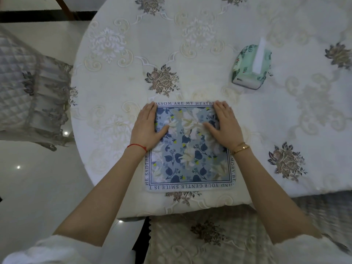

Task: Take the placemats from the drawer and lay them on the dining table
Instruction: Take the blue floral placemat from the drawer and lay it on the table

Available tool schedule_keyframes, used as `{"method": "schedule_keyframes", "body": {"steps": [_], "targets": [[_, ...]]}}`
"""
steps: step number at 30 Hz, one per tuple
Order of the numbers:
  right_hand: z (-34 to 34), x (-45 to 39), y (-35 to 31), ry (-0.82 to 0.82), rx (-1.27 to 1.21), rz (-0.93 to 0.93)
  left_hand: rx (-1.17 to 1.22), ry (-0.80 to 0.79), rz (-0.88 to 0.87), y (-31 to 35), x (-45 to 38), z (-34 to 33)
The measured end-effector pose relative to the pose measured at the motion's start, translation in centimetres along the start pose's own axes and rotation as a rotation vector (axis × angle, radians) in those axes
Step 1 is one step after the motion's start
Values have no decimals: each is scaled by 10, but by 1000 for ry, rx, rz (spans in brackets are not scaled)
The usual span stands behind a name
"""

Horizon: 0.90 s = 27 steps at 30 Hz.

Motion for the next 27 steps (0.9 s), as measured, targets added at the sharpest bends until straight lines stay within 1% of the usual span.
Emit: {"method": "schedule_keyframes", "body": {"steps": [2, 4, 6, 8, 11, 16, 20, 23, 27], "targets": [[-3, 7, -18, -5, -16, 53, 22, -13, -39, 11, 5, 1], [-13, 17, -42, -52, -30, 160, 35, -26, -93, 26, 13, -3], [-26, 23, -56, -100, -32, 229, 45, -60, -111, 34, 20, -10], [-31, 25, -52, -119, -23, 216, 24, -87, -109, 33, 25, -17], [-21, 27, -30, -109, -23, 121, -33, -81, -94, 24, 28, -14], [-3, 38, 4, -71, -33, 7, -74, -80, -14, 6, 35, -6], [10, 52, 8, -40, -72, -80, -56, -73, 51, -2, 45, 4], [9, 71, -17, -23, -83, 16, -20, -53, 14, 8, 60, 5], [-18, 98, -53, -98, -81, 146, 4, -82, -87, 32, 93, -10]]}}
Point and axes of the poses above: each hand's wrist, its own x-axis away from the middle knuckle, its own z-axis out of the back of the hand, y = z × x, the point moved 7 cm from there along -x, towards the middle knuckle, and after that the axes turned 9 degrees about y, right-handed, at the moved point
